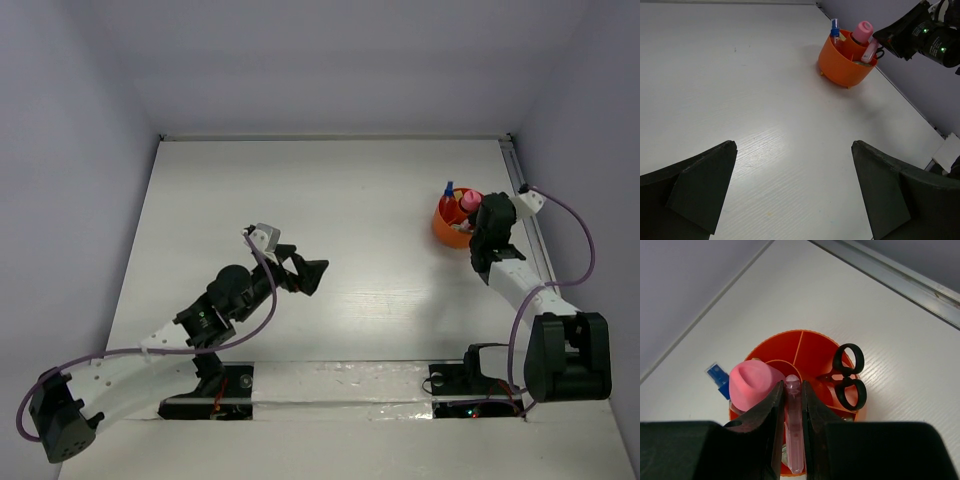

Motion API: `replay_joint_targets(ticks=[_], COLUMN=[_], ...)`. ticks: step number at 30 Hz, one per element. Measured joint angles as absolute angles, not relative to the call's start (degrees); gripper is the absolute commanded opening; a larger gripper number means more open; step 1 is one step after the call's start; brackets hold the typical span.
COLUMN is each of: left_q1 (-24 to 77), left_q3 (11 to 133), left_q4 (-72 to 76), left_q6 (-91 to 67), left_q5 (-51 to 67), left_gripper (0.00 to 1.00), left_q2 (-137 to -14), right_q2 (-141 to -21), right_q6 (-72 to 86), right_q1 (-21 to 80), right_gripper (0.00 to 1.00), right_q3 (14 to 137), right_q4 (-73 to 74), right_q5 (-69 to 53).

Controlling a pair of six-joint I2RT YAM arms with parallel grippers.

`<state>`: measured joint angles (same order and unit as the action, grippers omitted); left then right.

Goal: Sort the stationery into containers
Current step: Place the pen in the storage box.

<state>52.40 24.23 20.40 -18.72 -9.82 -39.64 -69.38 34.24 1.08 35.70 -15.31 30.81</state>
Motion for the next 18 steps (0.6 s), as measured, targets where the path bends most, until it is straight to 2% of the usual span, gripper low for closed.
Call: replay_joint_targets(ticks=[2,4,5,9,18], left_q1=[52.40,52.40,52.40,52.40,52.40], left_q3=[24.23,24.23,24.23,24.23,24.23], left_q4=[20.43,20.69,20.75,20.78,20.82], left_q6=[-18.55,-18.46,-18.46,-18.33,-18.33], left_q5=[-10.07,-10.28,-10.37,-10.83,-12.43], left_gripper=[0.99,0.99,0.99,0.99,0.99], left_q2=[-39.81,-40.34,-40.62,-41.34,-41.41], right_q2=[-69.82,-69.91,-69.91,-69.82,-68.69], right_q6=[34.52,34.81,35.03,36.10,36.10], right_q1=[1.08,1.08,1.08,1.08,1.04], right_gripper=[0.03,0.12,0.22,0.47,0.59], right_q3=[35.62,35.62,35.59,34.63,33.65], right_q4=[-15.68,-15.94,-16.14,-17.39,-17.10], right_q5=[31.51,32.16,32.51,32.77,32.45])
